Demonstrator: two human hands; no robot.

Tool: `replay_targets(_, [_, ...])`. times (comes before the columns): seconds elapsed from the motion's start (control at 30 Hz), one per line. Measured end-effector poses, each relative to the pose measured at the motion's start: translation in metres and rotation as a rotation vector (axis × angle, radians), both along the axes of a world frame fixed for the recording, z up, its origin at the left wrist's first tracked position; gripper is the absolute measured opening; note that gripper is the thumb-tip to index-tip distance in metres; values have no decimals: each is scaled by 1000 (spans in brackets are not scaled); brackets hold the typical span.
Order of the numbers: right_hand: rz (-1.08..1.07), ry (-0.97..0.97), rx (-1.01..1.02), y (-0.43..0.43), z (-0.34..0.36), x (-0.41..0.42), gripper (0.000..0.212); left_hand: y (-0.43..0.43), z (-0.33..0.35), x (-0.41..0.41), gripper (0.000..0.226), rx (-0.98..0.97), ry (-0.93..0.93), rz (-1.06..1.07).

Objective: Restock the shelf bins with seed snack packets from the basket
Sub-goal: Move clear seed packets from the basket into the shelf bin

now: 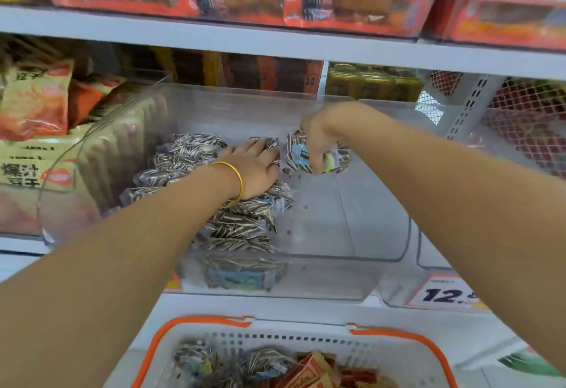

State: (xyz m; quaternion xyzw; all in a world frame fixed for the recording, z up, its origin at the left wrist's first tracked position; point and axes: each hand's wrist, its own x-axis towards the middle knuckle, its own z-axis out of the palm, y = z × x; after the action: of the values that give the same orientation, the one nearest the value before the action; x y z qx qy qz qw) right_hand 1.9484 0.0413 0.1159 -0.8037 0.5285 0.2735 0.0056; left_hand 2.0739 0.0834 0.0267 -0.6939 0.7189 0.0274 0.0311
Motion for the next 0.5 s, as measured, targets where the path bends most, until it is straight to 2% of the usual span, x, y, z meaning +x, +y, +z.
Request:
replay_targets(0.1, [33, 45, -19, -7, -3, 2, 79, 2, 1, -1, 54, 5, -7, 6])
replay_targets(0.2, [116, 94, -90, -5, -18, 4, 82, 3, 1, -2, 55, 15, -8, 15])
replay_targets(0.33, [103, -6, -195, -4, -52, -7, 94, 4, 1, -2, 57, 32, -10, 37])
replay_targets(0.43, [96, 63, -362, 0, -55, -7, 83, 4, 2, -3, 57, 38, -9, 45])
replay_targets(0.5, [66, 71, -329, 2, -53, -6, 80, 4, 2, -3, 57, 38, -11, 46])
